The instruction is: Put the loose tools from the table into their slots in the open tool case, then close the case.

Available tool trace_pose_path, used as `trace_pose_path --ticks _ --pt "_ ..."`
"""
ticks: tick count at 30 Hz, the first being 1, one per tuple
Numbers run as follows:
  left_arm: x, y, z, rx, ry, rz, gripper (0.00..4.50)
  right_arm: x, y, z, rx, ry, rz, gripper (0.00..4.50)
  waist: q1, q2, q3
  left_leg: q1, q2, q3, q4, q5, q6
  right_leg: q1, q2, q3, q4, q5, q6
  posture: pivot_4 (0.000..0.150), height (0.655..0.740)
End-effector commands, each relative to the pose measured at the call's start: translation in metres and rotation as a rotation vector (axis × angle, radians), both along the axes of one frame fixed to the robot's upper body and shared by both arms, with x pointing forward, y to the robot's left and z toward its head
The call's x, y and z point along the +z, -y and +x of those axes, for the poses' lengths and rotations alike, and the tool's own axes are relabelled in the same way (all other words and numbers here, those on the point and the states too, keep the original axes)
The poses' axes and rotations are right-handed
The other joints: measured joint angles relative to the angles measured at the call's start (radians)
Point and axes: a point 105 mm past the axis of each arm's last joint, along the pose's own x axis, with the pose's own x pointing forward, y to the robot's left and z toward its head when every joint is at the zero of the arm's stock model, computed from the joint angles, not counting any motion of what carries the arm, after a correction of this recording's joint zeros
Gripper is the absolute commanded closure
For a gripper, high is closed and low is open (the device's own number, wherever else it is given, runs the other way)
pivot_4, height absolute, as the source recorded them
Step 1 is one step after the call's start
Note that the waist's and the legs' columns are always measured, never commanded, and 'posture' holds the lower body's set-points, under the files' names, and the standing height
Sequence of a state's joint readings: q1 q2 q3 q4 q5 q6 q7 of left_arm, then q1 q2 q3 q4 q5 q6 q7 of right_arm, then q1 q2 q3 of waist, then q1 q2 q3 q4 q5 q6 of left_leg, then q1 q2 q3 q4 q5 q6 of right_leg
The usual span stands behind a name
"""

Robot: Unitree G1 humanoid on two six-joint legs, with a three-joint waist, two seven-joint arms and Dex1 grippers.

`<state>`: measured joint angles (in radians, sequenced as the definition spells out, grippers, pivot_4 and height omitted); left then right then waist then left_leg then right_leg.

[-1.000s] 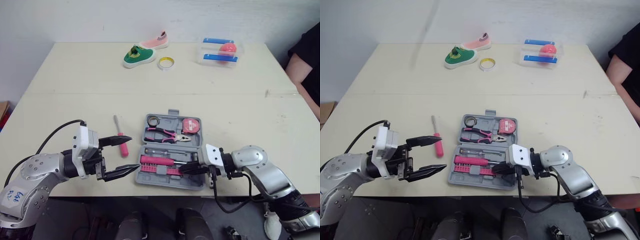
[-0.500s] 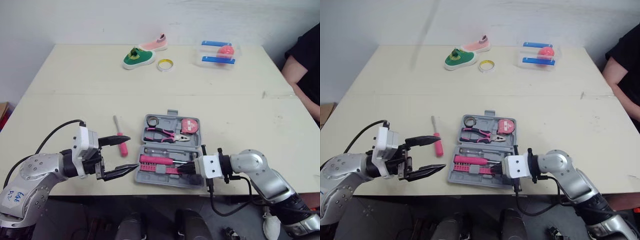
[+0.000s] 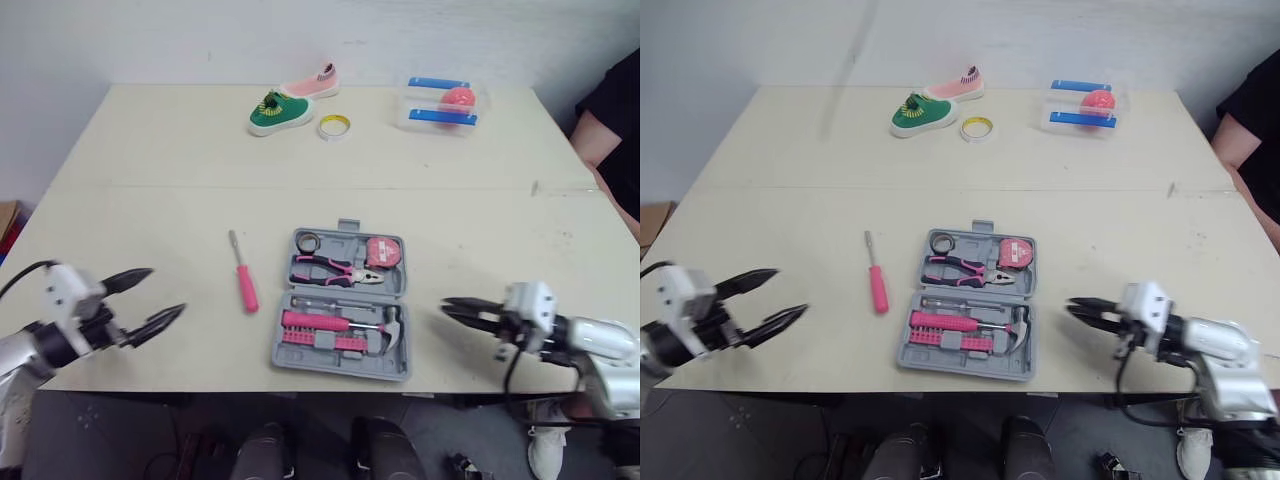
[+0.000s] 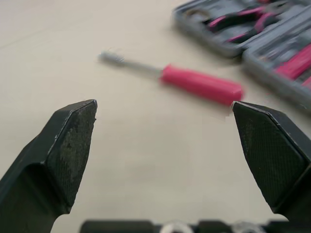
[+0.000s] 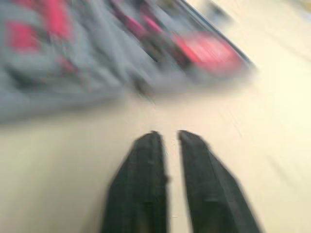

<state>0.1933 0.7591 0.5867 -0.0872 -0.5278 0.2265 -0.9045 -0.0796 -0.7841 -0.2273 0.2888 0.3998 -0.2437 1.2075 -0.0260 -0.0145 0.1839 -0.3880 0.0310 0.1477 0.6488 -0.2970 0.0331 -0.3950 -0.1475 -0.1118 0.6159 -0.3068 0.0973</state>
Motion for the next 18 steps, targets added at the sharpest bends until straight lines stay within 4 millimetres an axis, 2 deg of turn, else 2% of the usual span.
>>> trace_pose_path --ticks 1,5,6,8,11,13,18 --pt "0.007 -0.031 -0.013 0.139 0.053 0.03 0.0 0.004 0.051 -0.004 -0.192 0.065 -0.032 2.17 -0.002 0.0 0.0 0.0 0.0 0.0 0.0 0.0 0.0 0.0 0.0 0.0 0.0 0.0 0.0 0.15 0.74" --pt "0.003 -0.057 -0.028 0.267 0.06 0.054 0.0 -0.003 0.078 -0.014 -0.281 0.058 -0.06 0.21 -0.004 0.0 0.0 0.001 0.001 0.0 -0.001 -0.004 -0.005 0.0 0.0 0.001 0.0 0.0 0.0 0.15 0.74" --pt "0.002 -0.063 -0.033 0.301 0.061 0.056 0.0 -0.004 0.084 -0.018 -0.295 0.056 -0.07 0.05 -0.004 0.0 0.0 0.001 0.001 0.0 -0.001 -0.004 -0.005 0.0 0.0 0.001 0.0 0.0 0.0 0.15 0.74" --pt "0.002 -0.074 -0.041 0.369 0.073 0.038 0.0 0.001 0.099 -0.02 -0.367 0.085 -0.032 0.05 -0.005 0.001 0.0 0.001 0.001 0.0 -0.001 -0.005 -0.003 0.0 0.0 0.001 0.001 0.0 0.0 0.15 0.74" --pt "0.002 -0.072 -0.042 0.374 0.078 0.029 0.0 0.002 0.105 -0.019 -0.395 0.08 -0.025 0.05 -0.003 0.001 0.0 0.001 0.001 0.0 -0.001 -0.006 -0.002 0.0 -0.001 0.001 0.001 0.0 0.0 0.15 0.74" --pt "0.001 -0.067 -0.04 0.357 0.058 0.006 0.0 0.004 0.1 -0.016 -0.369 0.089 -0.005 0.05 -0.003 0.001 0.0 0.001 0.001 0.0 0.0 -0.006 -0.002 0.0 -0.001 0.001 0.001 0.0 0.0 0.15 0.74" --pt "0.015 -0.042 -0.03 0.331 0.093 -0.05 0.0 0.016 0.064 0.003 -0.223 0.11 0.053 0.05 -0.004 0.001 0.001 0.002 0.002 -0.001 0.0 -0.005 -0.003 0.0 -0.001 0.001 0.001 0.0 -0.001 0.15 0.74"
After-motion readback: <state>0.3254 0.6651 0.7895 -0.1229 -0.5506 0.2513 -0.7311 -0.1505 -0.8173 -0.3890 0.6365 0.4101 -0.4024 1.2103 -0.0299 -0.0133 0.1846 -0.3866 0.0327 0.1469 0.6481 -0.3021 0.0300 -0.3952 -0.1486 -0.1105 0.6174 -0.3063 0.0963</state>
